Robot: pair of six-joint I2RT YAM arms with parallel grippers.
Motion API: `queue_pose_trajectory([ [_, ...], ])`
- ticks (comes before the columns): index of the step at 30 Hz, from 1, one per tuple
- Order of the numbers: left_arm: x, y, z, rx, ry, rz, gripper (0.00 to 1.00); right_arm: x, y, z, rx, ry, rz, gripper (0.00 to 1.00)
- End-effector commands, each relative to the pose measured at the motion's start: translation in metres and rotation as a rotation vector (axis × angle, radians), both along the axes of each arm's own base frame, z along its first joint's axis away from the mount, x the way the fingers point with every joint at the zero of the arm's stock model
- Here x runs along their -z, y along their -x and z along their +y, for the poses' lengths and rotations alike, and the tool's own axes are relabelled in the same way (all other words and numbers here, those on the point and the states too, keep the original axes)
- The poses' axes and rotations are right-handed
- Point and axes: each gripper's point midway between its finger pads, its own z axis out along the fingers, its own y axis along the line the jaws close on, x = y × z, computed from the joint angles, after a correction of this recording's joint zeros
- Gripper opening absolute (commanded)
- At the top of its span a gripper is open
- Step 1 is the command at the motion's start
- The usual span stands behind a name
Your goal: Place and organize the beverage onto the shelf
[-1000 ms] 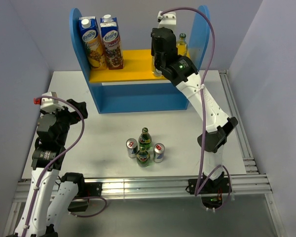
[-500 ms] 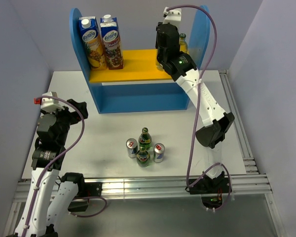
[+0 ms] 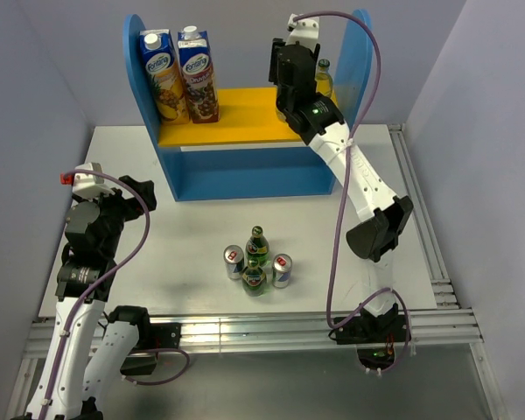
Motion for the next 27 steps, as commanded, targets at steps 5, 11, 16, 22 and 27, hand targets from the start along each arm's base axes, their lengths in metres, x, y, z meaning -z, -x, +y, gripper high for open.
queue_pose_trajectory([
  [5, -0.009, 0.000, -0.001, 0.010, -0.005, -0.034, 0.94, -0.014, 0.008, -0.005, 0.008, -0.018, -0.040, 0.80],
  [11, -0.007, -0.001, 0.000, 0.009, -0.007, -0.027, 0.94, -0.017, 0.016, -0.002, 0.002, -0.019, -0.038, 0.91],
  [16, -0.006, -0.002, 0.001, 0.005, -0.007, -0.024, 0.94, -0.031, 0.036, -0.004, -0.010, -0.040, -0.056, 0.92],
  [22, -0.006, -0.001, 0.002, 0.001, -0.007, -0.026, 0.94, -0.038, 0.069, -0.010, -0.046, -0.080, -0.056, 0.93],
  [27, -0.007, -0.002, 0.003, -0.002, -0.007, -0.026, 0.94, -0.048, 0.111, -0.025, -0.061, -0.120, -0.046, 0.93],
])
